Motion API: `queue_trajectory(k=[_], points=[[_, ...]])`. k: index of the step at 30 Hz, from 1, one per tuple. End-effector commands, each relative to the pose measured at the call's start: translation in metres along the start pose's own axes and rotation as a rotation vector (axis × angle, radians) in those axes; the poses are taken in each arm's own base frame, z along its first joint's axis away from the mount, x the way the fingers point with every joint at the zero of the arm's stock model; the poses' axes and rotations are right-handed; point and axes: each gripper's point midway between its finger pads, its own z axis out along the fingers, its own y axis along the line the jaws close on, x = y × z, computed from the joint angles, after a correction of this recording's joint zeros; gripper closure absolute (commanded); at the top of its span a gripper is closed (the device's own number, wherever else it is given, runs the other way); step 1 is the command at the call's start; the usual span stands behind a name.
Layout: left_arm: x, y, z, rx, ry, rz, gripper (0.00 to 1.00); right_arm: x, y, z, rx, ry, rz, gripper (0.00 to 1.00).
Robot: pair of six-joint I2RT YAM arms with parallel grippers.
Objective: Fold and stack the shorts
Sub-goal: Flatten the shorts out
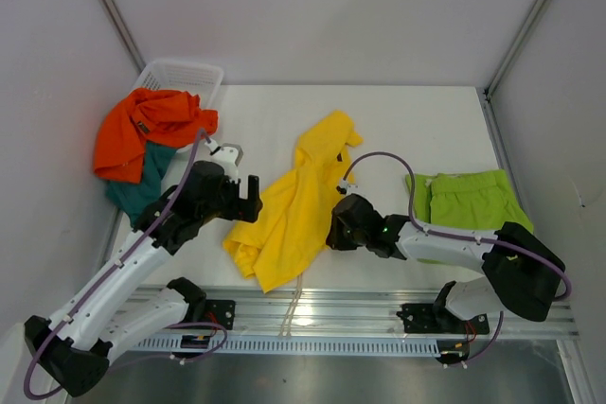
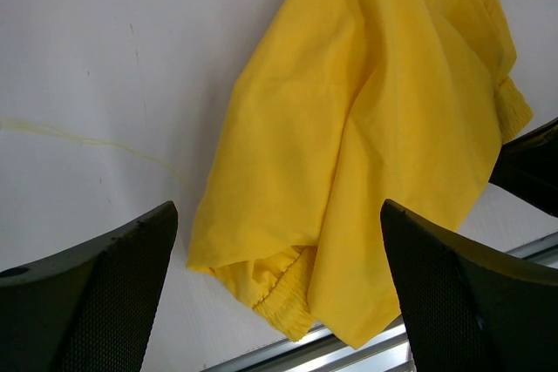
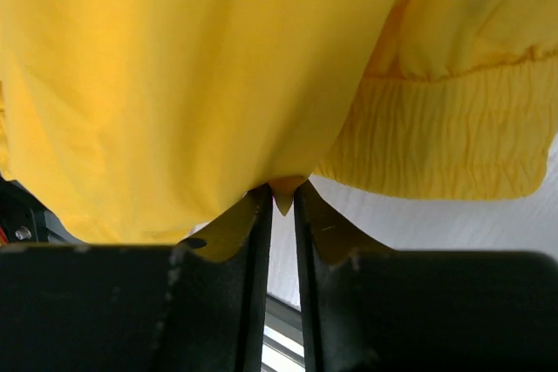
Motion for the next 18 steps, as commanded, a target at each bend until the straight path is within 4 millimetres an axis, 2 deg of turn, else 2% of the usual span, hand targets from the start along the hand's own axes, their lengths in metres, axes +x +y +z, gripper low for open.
queue_trajectory(k=[1, 4, 5, 9, 10, 12, 13, 14, 15, 16, 17, 18], points=[[-0.006, -0.004, 0.001, 0.024, -0.027, 0.027, 0.01, -0.027, 0.030, -0.007, -0.081, -0.089, 0.011, 0.83], [-0.007, -0.003, 0.000, 0.017, -0.035, 0.026, 0.01, -0.036, 0.034, -0.019, -0.084, -0.119, 0.009, 0.93], [-0.006, -0.002, 0.000, 0.011, -0.032, 0.026, 0.01, -0.037, 0.033, -0.022, -0.073, -0.122, 0.006, 1.00], [-0.006, -0.001, 0.000, 0.007, -0.035, 0.024, 0.01, -0.055, 0.048, -0.034, -0.130, -0.159, -0.020, 1.00], [-0.007, -0.001, 0.000, 0.006, -0.035, 0.024, 0.01, -0.069, 0.061, -0.039, -0.170, -0.191, -0.043, 1.00], [-0.007, 0.001, -0.001, -0.002, -0.040, 0.022, 0.01, -0.083, 0.072, -0.035, -0.184, -0.176, -0.074, 1.00], [-0.009, 0.002, -0.003, -0.005, -0.049, 0.021, 0.01, -0.095, 0.078, -0.034, -0.192, -0.173, -0.086, 1.00], [-0.009, 0.003, -0.004, -0.012, -0.056, 0.017, 0.01, -0.125, 0.101, -0.045, -0.224, -0.218, -0.128, 1.00], [-0.010, 0.008, -0.006, -0.040, -0.063, 0.015, 0.01, -0.134, 0.106, -0.031, -0.213, -0.201, -0.145, 1.00], [-0.014, 0.012, -0.010, -0.061, -0.085, 0.001, 0.01, -0.147, 0.117, -0.030, -0.241, -0.200, -0.156, 1.00], [-0.016, 0.017, -0.013, -0.090, -0.100, -0.007, 0.01, -0.187, 0.151, -0.047, -0.319, -0.273, -0.178, 1.00], [-0.021, 0.030, -0.018, -0.162, -0.129, -0.021, 0.01, -0.191, 0.164, -0.030, -0.355, -0.230, -0.197, 1.00]])
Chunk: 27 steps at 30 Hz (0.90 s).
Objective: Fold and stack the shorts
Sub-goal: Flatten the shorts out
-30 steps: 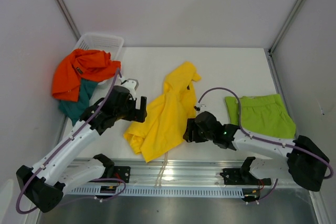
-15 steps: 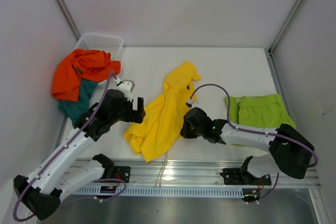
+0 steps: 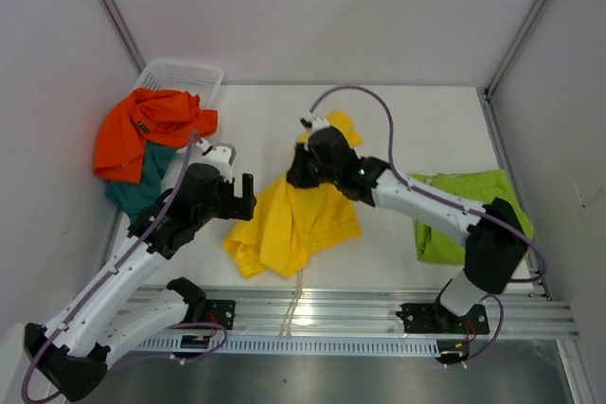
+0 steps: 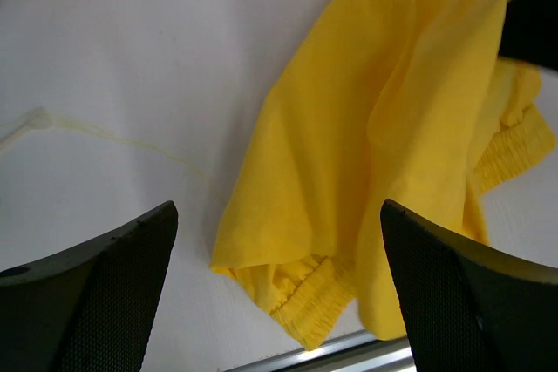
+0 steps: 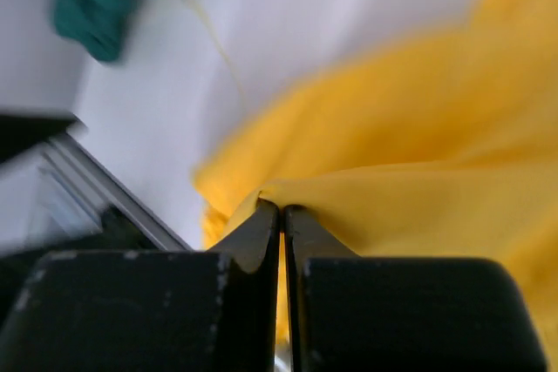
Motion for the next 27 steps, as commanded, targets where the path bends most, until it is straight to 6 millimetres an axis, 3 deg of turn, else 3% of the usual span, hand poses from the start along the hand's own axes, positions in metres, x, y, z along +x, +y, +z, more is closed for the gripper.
queue_trajectory(k=[1, 2, 3, 4, 5, 6, 7, 8, 9, 10, 12, 13, 14, 15, 16, 17, 18, 19, 20, 22, 23, 24, 25, 27], points=[[-0.016, 0.029, -0.016, -0.149, -0.100, -0.024, 0.01, -0.071, 0.061, 0.019, -0.194, -0.061, -0.113, 1.00], [-0.021, 0.034, -0.024, -0.169, -0.136, -0.040, 0.01, -0.118, 0.100, 0.005, -0.279, -0.153, -0.137, 1.00], [-0.024, 0.038, -0.029, -0.192, -0.159, -0.052, 0.01, -0.131, 0.117, 0.007, -0.326, -0.166, -0.179, 1.00], [-0.027, 0.046, -0.034, -0.228, -0.186, -0.062, 0.01, -0.128, 0.116, 0.034, -0.319, -0.132, -0.194, 1.00], [-0.031, 0.050, -0.043, -0.238, -0.226, -0.076, 0.01, -0.139, 0.125, 0.039, -0.338, -0.143, -0.213, 1.00], [-0.034, 0.054, -0.047, -0.251, -0.248, -0.088, 0.01, -0.172, 0.154, 0.023, -0.416, -0.215, -0.249, 1.00], [-0.037, 0.059, -0.052, -0.275, -0.275, -0.103, 0.01, -0.157, 0.144, 0.057, -0.406, -0.136, -0.240, 0.97], [-0.039, 0.063, -0.060, -0.284, -0.306, -0.118, 0.01, -0.166, 0.142, 0.060, -0.426, -0.129, -0.229, 0.82], [-0.040, 0.066, -0.063, -0.292, -0.319, -0.125, 0.01, -0.181, 0.148, 0.054, -0.453, -0.150, -0.218, 0.53], [-0.039, 0.067, -0.064, -0.297, -0.328, -0.130, 0.01, -0.178, 0.137, 0.062, -0.425, -0.120, -0.168, 0.21], [-0.039, 0.068, -0.068, -0.287, -0.351, -0.135, 0.01, -0.187, 0.124, 0.056, -0.403, -0.140, -0.141, 0.10], [-0.037, 0.068, -0.067, -0.286, -0.346, -0.132, 0.01, -0.166, 0.104, 0.070, -0.371, -0.105, -0.121, 0.08], [-0.036, 0.066, -0.066, -0.279, -0.341, -0.130, 0.01, -0.176, 0.111, 0.039, -0.391, -0.156, -0.131, 0.07], [-0.035, 0.066, -0.064, -0.279, -0.331, -0.126, 0.01, -0.172, 0.104, 0.032, -0.379, -0.165, -0.130, 0.07], [-0.034, 0.065, -0.062, -0.279, -0.323, -0.123, 0.01, -0.143, 0.081, 0.042, -0.337, -0.116, -0.124, 0.07], [-0.033, 0.065, -0.060, -0.278, -0.311, -0.117, 0.01, -0.147, 0.084, 0.015, -0.336, -0.154, -0.132, 0.08], [-0.031, 0.064, -0.056, -0.281, -0.295, -0.111, 0.01, -0.133, 0.080, 0.009, -0.327, -0.140, -0.138, 0.08], [-0.031, 0.063, -0.055, -0.279, -0.290, -0.109, 0.01, -0.096, 0.058, 0.018, -0.294, -0.078, -0.134, 0.11], [-0.030, 0.062, -0.052, -0.272, -0.279, -0.104, 0.01, -0.093, 0.060, -0.004, -0.291, -0.114, -0.156, 0.13], [-0.029, 0.060, -0.047, -0.272, -0.258, -0.095, 0.01, -0.054, 0.063, -0.010, -0.290, -0.083, -0.201, 0.17], [-0.029, 0.060, -0.045, -0.270, -0.251, -0.094, 0.01, -0.020, 0.044, -0.004, -0.230, -0.035, -0.225, 0.19], [-0.028, 0.058, -0.043, -0.264, -0.245, -0.092, 0.01, -0.009, 0.046, -0.012, -0.229, -0.037, -0.250, 0.22], [-0.028, 0.058, -0.042, -0.263, -0.241, -0.090, 0.01, 0.019, 0.058, -0.015, -0.246, 0.001, -0.295, 0.27], [-0.026, 0.059, -0.040, -0.269, -0.227, -0.091, 0.01, 0.055, 0.051, -0.014, -0.184, 0.037, -0.374, 0.29]])
